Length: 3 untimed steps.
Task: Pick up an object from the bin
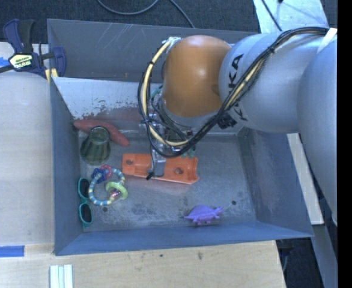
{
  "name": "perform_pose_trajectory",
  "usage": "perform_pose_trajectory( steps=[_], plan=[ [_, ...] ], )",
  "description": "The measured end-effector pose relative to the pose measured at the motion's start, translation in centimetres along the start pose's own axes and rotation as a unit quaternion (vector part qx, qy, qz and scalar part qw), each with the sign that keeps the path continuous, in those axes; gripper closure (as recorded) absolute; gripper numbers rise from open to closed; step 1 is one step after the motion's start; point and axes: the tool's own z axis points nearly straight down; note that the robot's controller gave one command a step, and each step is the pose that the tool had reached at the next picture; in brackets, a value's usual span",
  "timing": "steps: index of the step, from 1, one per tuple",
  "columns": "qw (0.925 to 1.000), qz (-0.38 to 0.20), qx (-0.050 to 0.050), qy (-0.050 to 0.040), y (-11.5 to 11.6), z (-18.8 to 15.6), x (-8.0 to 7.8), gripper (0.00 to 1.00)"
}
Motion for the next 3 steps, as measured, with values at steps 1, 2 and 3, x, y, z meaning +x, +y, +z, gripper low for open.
perform_pose_trajectory(
  steps=[1,2,3],
  plan=[
    [0.9974,-0.072,0.001,-0.0033,-2.4,2.2,-1.8,0.00],
    [0.9978,-0.066,0.000,-0.0007,-3.8,3.7,-2.5,0.00],
    [0.9999,0.012,0.000,-0.0018,-4.0,4.7,-2.6,0.00]
  ],
)
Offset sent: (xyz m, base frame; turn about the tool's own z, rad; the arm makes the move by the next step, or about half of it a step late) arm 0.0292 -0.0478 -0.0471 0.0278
